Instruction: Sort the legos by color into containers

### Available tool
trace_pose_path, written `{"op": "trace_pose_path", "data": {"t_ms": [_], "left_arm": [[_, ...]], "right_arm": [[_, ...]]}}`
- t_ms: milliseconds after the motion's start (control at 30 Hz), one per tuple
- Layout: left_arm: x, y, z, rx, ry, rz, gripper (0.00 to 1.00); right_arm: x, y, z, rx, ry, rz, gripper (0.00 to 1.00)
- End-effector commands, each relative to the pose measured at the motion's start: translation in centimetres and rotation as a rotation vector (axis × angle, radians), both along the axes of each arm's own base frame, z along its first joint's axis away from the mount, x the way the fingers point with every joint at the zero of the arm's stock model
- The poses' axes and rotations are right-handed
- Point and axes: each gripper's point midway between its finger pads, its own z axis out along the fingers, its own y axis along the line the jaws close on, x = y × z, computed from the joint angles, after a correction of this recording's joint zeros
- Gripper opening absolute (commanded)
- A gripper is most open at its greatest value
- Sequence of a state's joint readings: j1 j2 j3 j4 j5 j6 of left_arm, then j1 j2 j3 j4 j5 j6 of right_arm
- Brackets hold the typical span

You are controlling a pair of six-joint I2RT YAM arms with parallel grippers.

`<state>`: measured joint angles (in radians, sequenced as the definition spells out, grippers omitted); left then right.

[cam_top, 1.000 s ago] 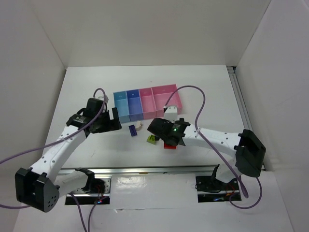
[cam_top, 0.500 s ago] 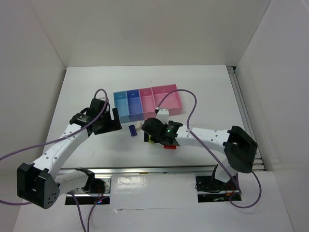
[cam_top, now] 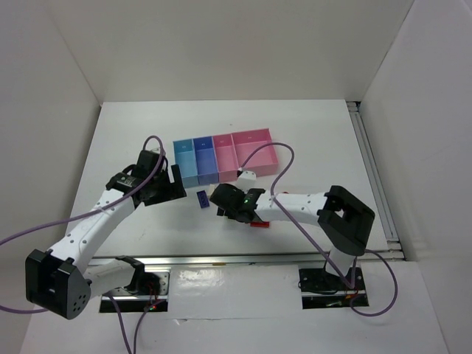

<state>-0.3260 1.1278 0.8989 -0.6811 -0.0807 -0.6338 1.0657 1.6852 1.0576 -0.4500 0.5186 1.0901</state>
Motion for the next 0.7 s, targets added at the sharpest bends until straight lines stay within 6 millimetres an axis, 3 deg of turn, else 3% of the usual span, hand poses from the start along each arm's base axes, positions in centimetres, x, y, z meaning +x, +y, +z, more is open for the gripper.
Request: {"op": "trace_pose_path", "data": {"t_ms": [0,233,400,433,533,633,667], "left_arm": [[0.1,-0.5,0.9,-0.026,-0.021,-0.009,0.92],[-0.1,-0.4,0.5,-0.018,-0.014,-0.017,0.92],[0.1,-0.5,0.6,-0.021,-0.022,-0.017,0.92],[0.1,-0.5,0.4,-0.018,-0.014,-0.017,0.92],[0.2,-1.0,0.9,-0.043,-0.018,-0.032,0.90],[0.5,-2.4,2.7,-0.095,-0.048,-0.111,0.90],[0.4,-3.0,2.9,-0.115,-0.056,-0.153,0.90]], "right_arm": [[1.3,0.7,0.7,0.012,-0.040,-0.059,0.76],[1.4,0.5,0.1,-0.013,-0.032,-0.070,0.58],[1.4,0.2,0.9,0.001,-0.048,-0.074,0.39],[1.4,0.2,0.9,-0.005,-0.049,-0.067,0.39],[0.7,0.7,2.3,-0.004,-0.061,-0.006,0.35],[0.0,1.8,5.6,0.078,-0.081,0.099,0.35],[0.0,2.5,8.5,0.157,-0.132,0.142,0.35]]}}
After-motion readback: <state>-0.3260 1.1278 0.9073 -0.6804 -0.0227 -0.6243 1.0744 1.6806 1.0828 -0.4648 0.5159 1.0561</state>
